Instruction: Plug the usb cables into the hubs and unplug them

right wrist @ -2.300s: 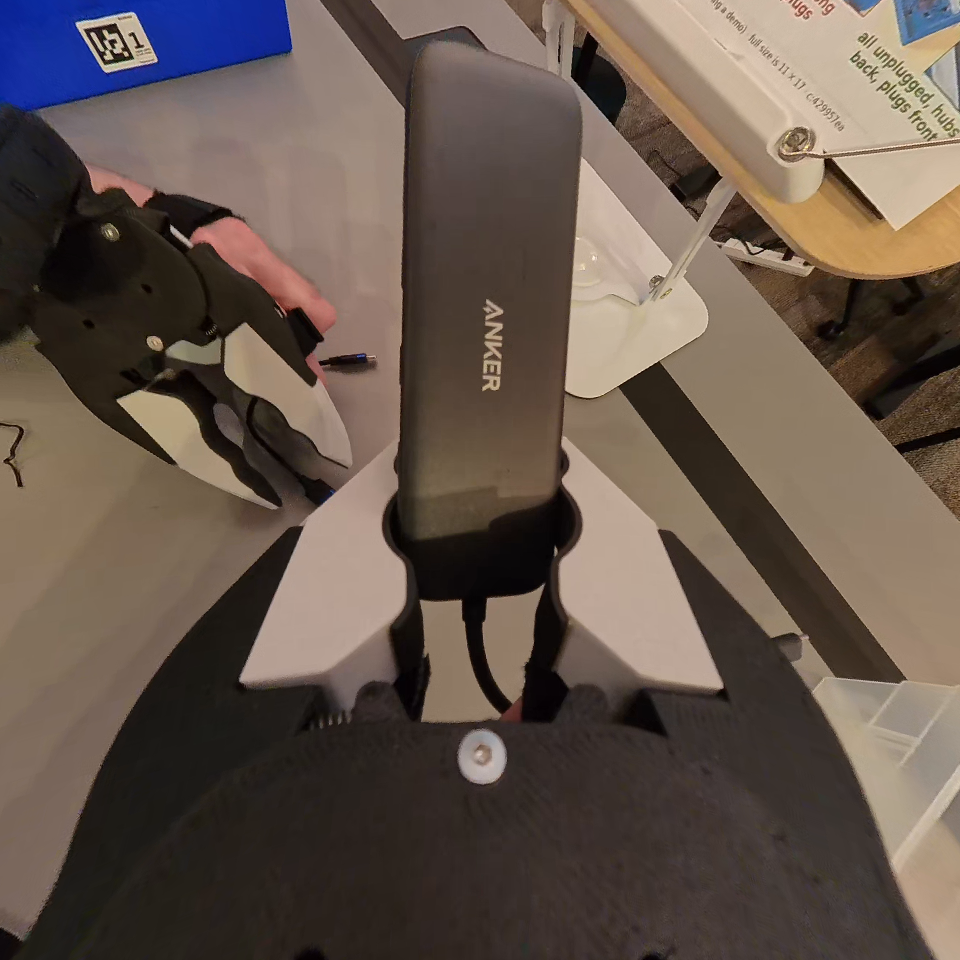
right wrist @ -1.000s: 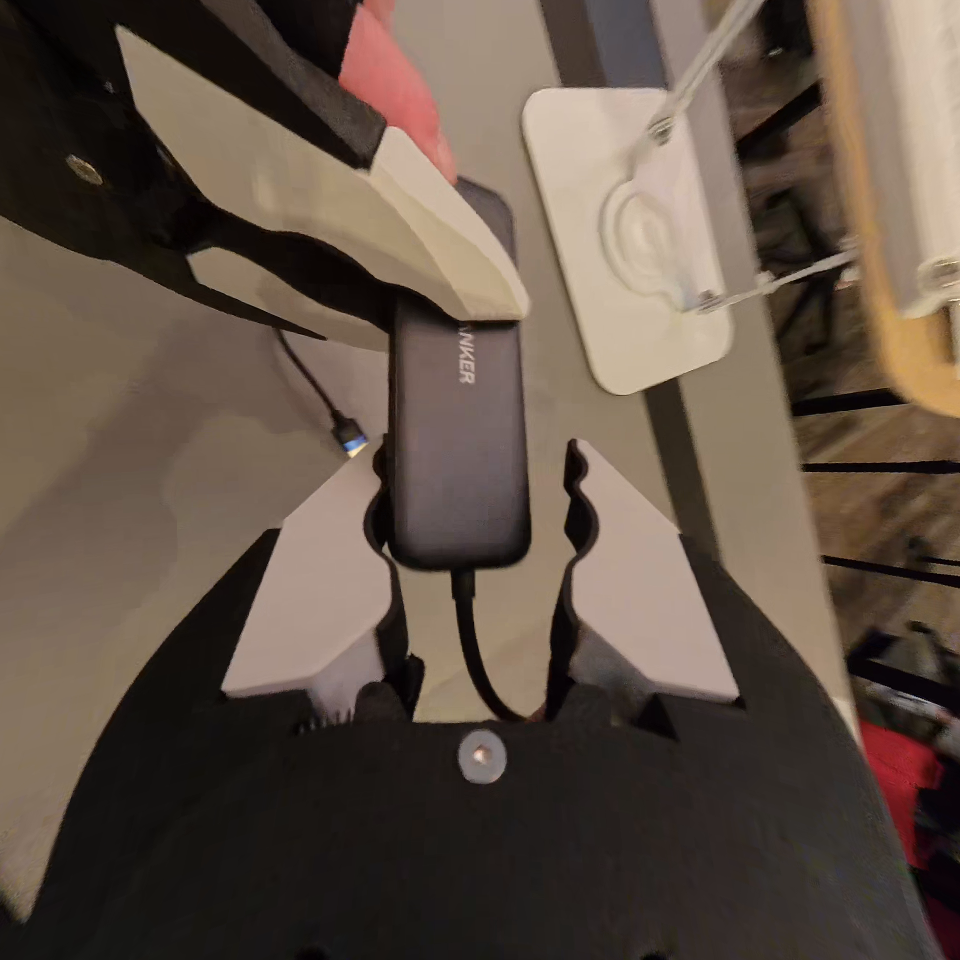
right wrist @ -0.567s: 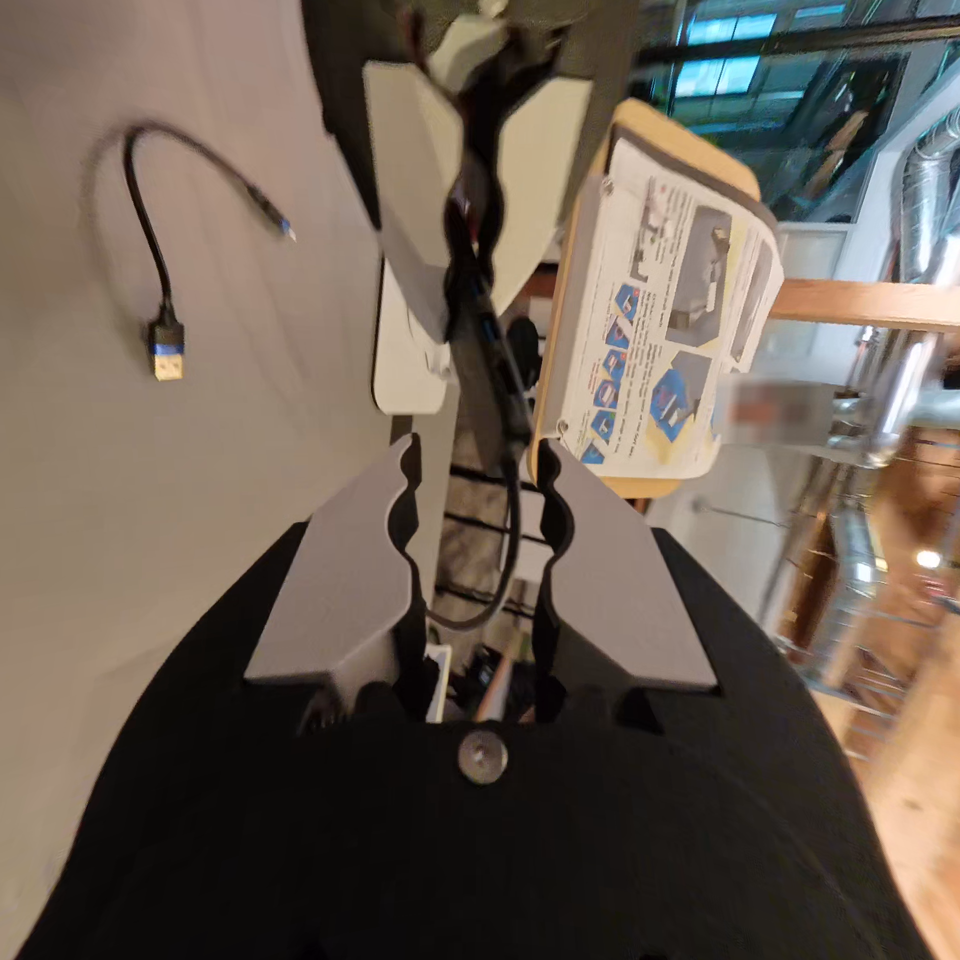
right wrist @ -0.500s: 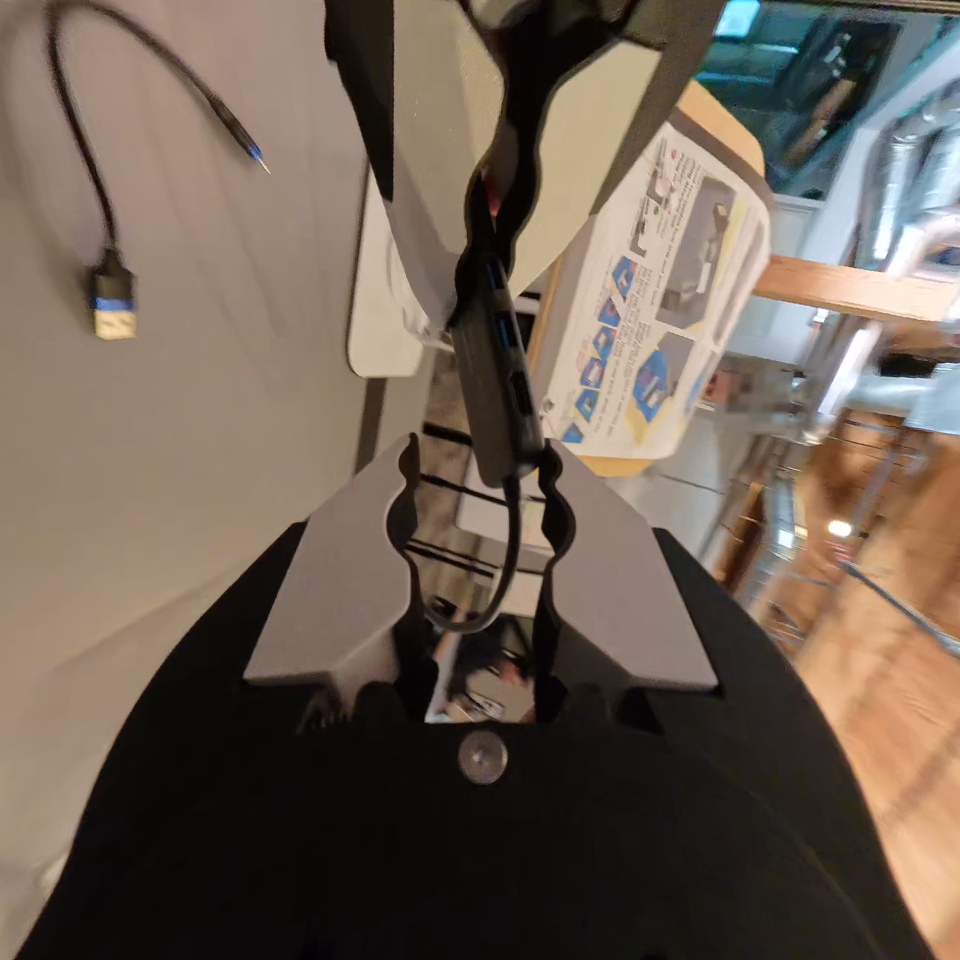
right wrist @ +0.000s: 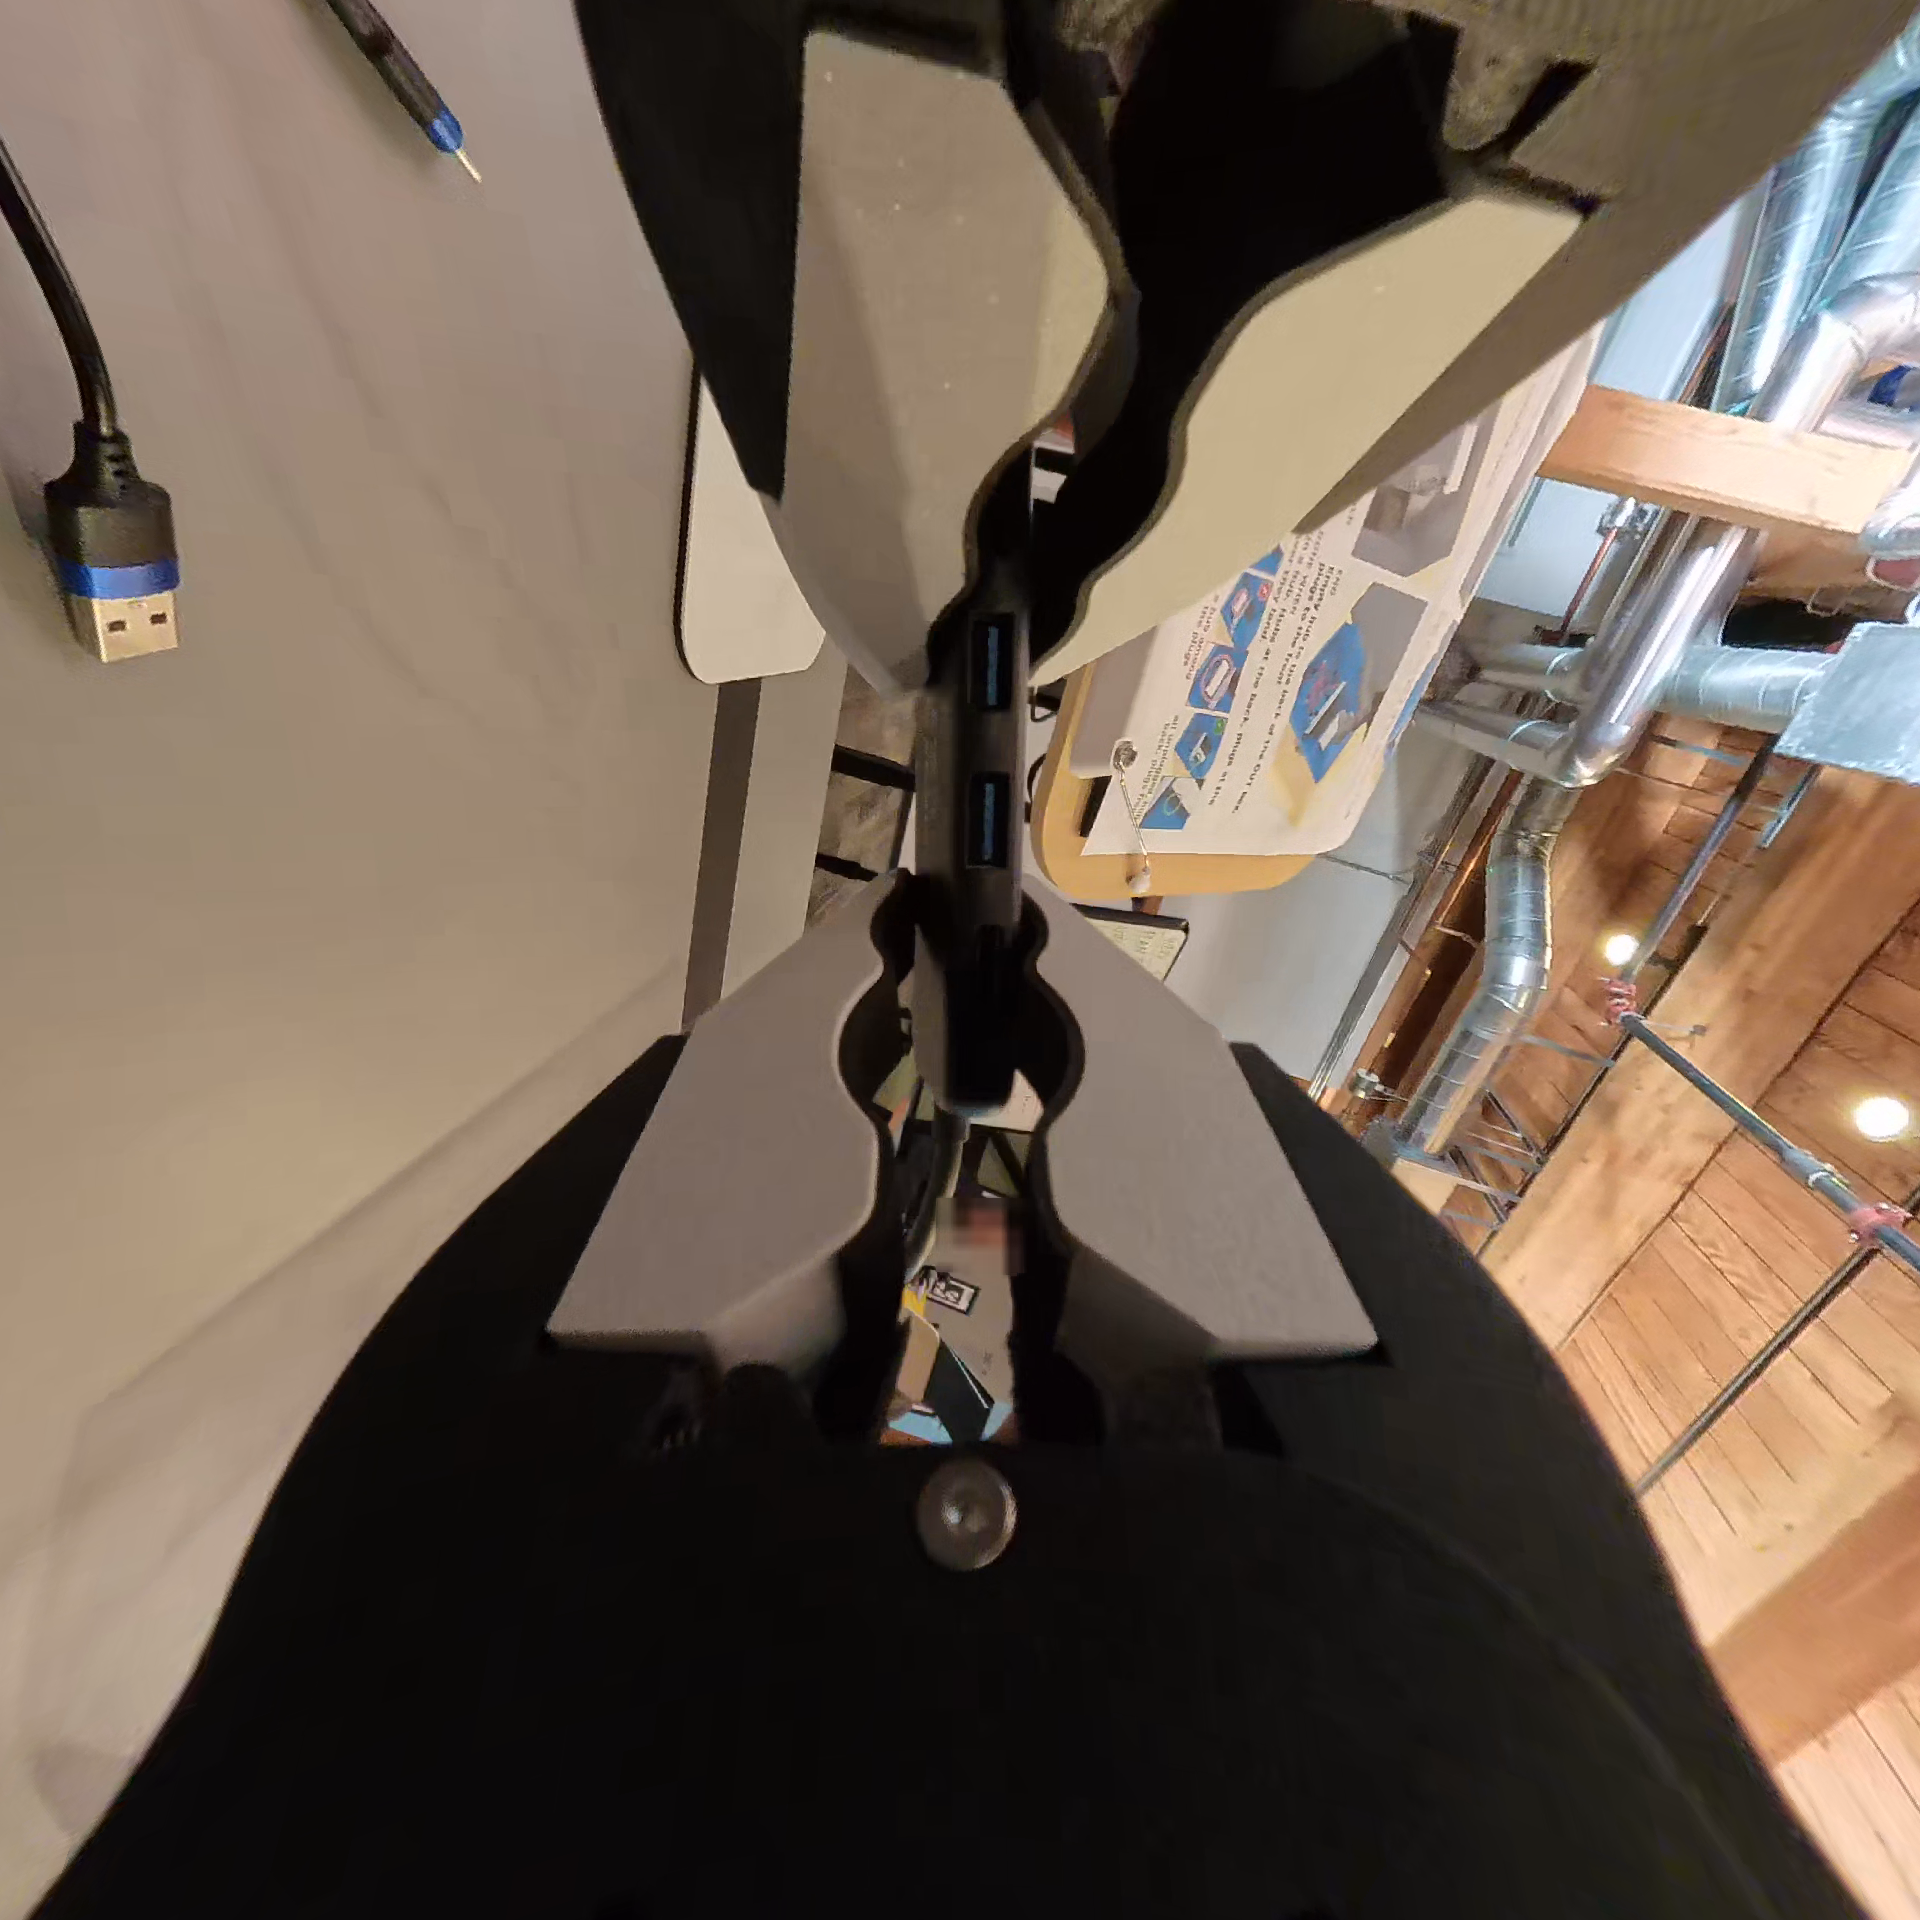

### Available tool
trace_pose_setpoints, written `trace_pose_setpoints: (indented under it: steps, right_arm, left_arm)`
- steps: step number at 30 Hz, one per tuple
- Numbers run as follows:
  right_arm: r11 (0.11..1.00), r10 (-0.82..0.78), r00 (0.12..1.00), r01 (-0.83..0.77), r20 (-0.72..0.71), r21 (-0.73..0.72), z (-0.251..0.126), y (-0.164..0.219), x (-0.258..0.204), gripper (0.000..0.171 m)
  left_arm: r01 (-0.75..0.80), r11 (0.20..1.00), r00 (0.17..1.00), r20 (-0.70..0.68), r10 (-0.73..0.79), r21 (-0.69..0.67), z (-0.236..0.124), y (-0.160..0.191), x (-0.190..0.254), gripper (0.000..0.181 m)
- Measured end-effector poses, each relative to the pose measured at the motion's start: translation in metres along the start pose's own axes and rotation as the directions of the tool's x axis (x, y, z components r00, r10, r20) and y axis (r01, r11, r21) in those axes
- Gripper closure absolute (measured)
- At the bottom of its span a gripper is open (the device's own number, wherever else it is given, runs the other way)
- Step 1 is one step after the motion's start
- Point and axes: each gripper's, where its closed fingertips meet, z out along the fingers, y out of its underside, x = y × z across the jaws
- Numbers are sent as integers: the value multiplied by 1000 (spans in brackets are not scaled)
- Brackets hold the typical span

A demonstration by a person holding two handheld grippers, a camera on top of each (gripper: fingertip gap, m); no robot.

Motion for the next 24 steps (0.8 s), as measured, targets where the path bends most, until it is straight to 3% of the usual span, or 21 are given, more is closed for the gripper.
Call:
trace_pose_setpoints:
  steps: [5, 12, 19, 24]
  right_arm:
    - [992, 122, 992, -122, 7, 38, -3, 11, 11, 162]
    - [960, 271, 962, -273, 43, 63, -2, 64, 25, 162]
    - [926, 370, 927, -373, 71, 51, 11, 193, 36, 162]
    - [918, 395, 907, -395, 148, -27, 34, 286, 8, 161]
  left_arm:
    - [54, 995, 998, 37, -57, 84, -10, -14, -16, 161]
    - [95, 972, 982, 142, -127, 214, -34, -31, -51, 159]
    - [73, 981, 982, 161, -103, 181, -27, -16, -48, 165]
    - [70, 986, 983, 159, -95, 152, -18, -5, -41, 166]
